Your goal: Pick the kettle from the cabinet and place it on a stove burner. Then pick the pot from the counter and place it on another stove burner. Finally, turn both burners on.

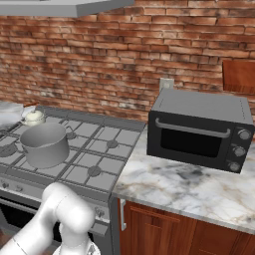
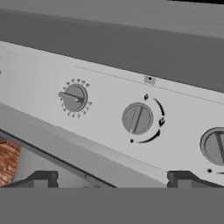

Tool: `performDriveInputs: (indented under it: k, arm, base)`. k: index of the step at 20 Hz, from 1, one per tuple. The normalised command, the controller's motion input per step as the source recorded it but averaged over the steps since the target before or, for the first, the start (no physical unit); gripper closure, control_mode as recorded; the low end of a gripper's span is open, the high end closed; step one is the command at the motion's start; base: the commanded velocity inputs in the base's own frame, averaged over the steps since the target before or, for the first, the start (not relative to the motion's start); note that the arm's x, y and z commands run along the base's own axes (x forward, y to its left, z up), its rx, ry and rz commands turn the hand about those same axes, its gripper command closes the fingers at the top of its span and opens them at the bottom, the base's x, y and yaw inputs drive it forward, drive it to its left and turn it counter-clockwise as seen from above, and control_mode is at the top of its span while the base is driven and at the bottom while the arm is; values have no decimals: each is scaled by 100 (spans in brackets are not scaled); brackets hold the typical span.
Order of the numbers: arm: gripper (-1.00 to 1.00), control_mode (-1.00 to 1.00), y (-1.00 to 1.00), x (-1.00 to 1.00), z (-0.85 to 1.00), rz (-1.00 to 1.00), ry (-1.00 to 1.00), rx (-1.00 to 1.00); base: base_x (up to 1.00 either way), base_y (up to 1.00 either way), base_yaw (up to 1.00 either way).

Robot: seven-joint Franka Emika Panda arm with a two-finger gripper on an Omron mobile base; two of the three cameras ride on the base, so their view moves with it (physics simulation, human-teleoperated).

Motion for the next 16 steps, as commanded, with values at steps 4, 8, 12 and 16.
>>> performDriveInputs:
  k: [4,8,12,16]
  arm:
    - [-100,-100,-28,0,10,0,-14,6]
    - [-100,-100,-16,-3,4,0,-4,6]
    - [-100,-100,-20,0,0,7,-1,8]
    - [-100,-100,-15,11,0,10,-1,9]
  base:
    - [0,0,0]
    - [0,0,0]
    - [0,0,0]
    - [0,0,0]
